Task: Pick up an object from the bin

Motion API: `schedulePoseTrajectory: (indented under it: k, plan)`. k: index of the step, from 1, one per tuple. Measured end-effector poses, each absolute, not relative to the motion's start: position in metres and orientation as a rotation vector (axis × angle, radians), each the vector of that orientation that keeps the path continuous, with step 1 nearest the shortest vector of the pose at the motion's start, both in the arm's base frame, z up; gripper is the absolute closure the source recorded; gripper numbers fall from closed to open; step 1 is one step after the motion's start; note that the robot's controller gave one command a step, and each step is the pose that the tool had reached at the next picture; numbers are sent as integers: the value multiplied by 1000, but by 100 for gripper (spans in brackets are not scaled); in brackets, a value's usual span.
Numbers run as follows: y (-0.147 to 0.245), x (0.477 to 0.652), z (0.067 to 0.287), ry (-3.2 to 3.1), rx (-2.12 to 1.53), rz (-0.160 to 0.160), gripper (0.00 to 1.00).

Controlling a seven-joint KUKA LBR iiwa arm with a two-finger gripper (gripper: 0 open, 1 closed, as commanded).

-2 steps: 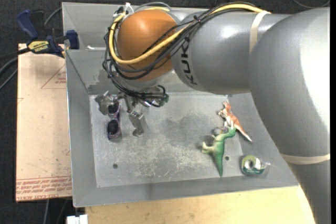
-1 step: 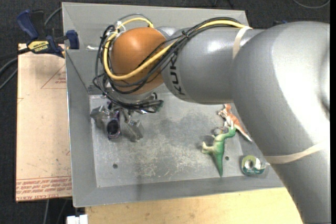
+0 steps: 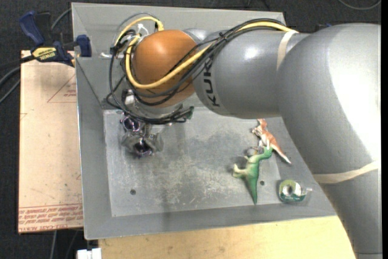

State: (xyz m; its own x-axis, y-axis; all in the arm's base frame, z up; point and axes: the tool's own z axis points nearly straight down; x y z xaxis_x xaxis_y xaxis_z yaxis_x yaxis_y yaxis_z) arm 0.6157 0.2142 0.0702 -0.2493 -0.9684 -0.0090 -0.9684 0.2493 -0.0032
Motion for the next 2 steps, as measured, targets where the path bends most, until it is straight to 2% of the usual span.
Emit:
schedulePoseTrajectory:
  k: [2]
  plan:
    - [214, 615, 72, 2478, -1919, 8, 100]
